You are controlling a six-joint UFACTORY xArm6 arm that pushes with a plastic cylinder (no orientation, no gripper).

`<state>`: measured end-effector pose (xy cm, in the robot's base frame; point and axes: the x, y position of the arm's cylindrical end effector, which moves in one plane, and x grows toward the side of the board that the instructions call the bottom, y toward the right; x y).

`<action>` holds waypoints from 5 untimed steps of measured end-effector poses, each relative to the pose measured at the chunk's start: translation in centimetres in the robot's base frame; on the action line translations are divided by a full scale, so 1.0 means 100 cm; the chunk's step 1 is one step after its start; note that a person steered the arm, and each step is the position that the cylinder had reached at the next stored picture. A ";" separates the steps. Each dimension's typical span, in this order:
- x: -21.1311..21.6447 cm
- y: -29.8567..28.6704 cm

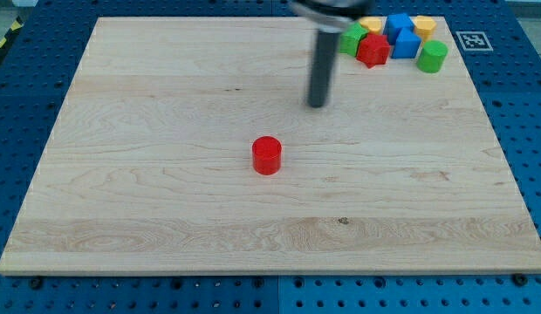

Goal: Point at the red circle

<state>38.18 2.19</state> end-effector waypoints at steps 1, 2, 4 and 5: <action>0.007 -0.109; 0.053 -0.162; 0.101 -0.153; 0.102 -0.142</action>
<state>48.34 -11.96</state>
